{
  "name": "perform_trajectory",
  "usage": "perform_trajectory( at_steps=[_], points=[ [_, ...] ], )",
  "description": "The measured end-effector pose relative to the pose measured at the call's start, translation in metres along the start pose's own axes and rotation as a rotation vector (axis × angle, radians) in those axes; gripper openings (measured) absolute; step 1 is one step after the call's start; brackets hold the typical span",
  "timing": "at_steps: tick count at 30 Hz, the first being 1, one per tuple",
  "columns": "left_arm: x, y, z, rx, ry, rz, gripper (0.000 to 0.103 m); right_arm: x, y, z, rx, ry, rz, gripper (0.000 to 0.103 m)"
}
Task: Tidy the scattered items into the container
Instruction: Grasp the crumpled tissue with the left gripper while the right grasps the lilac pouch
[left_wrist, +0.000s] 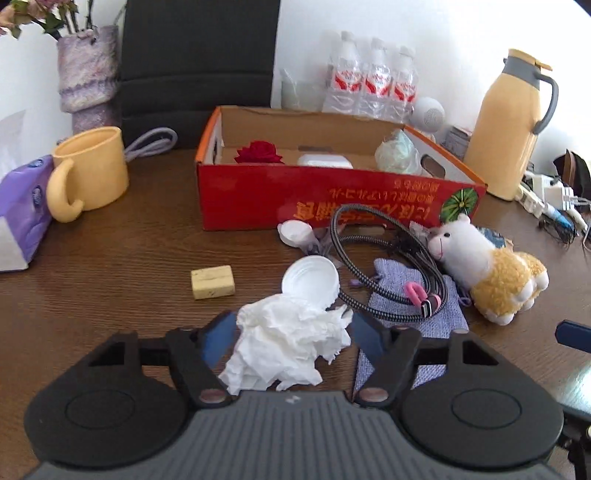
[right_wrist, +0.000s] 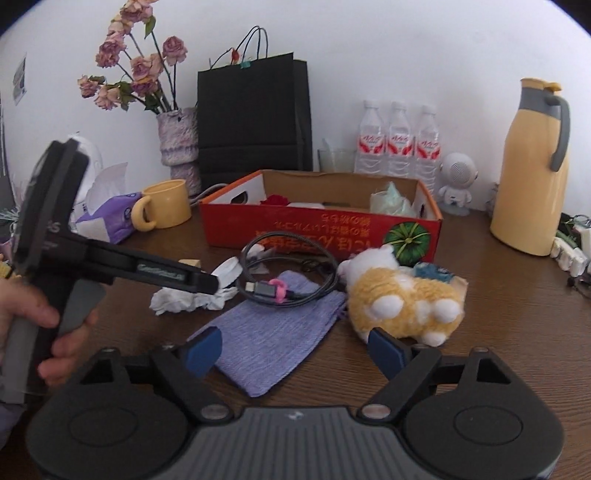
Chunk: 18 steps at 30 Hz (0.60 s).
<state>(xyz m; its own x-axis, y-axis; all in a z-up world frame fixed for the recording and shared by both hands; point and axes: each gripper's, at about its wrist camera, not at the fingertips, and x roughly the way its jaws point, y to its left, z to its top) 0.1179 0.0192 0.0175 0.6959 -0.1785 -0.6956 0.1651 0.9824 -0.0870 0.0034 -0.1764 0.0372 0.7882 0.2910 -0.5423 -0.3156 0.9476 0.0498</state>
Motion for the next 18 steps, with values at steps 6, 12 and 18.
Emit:
perform_trajectory(
  at_steps=[6,12,18],
  points=[
    [-0.006,0.013,-0.01,-0.057,-0.01,-0.019,0.03,0.043,0.013,0.011,-0.019,0.088,0.041,0.085],
    [-0.06,0.025,-0.012,-0.1,-0.119,-0.023,0.029,0.092,0.025,0.031,0.041,0.182,-0.039,0.084],
    [-0.08,0.025,-0.017,-0.103,-0.13,-0.034,0.03,0.098,0.027,0.017,-0.027,0.185,-0.033,0.074]
  ],
)
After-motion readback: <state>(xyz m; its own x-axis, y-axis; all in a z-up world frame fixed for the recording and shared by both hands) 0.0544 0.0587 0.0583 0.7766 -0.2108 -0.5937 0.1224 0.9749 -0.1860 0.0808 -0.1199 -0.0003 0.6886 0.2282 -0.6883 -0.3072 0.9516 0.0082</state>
